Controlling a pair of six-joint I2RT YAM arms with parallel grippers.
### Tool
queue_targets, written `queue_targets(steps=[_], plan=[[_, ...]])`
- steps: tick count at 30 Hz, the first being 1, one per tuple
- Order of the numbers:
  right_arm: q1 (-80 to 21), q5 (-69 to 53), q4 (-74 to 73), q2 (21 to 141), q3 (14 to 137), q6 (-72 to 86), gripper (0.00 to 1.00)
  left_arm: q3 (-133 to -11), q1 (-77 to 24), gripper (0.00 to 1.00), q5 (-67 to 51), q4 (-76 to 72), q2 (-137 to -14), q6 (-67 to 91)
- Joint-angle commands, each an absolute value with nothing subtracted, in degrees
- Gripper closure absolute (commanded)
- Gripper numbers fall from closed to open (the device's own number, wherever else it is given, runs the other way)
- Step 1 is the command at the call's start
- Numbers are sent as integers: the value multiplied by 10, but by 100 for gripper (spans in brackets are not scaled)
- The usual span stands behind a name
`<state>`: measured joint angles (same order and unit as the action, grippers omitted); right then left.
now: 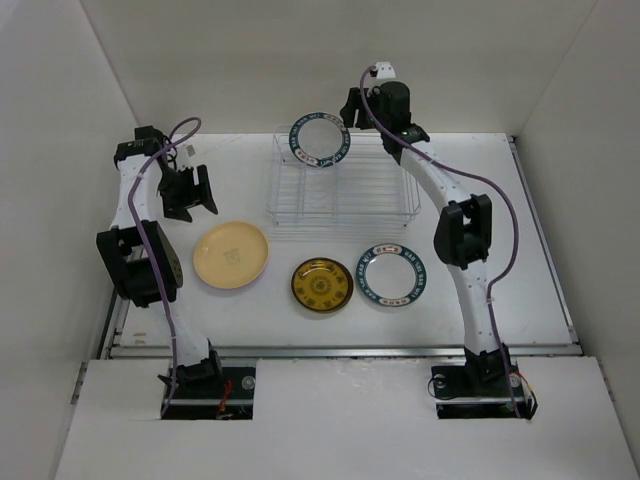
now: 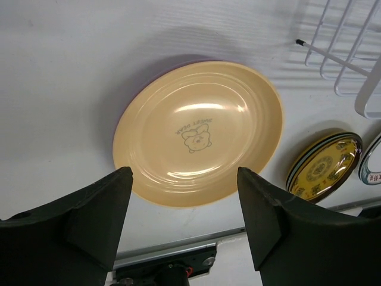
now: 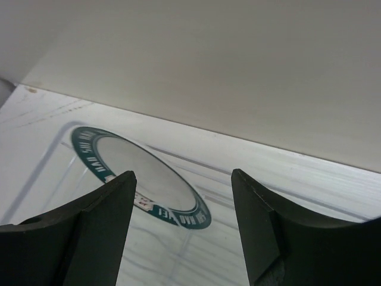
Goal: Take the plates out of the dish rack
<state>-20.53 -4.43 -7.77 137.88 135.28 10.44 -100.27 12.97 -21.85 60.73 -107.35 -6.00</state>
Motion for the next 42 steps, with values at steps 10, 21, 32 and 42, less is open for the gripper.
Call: queue_targets(steps=[10,21,32,42], plan=[[-196,-132,145,1483,1389,112,31,-1023,124,31,-164,636,-1089,-69],[-196,-166,168,1514,1398,126,53,-1029,124,31,-152,642,-1107,-69],[-186,-208,191,1514,1377,126,65,-1187,77,31,-225,691,-1178,-83],[-180,-227,159,1525,1377,126,56,-1330,-63,25,-226,628,-1280,-33]])
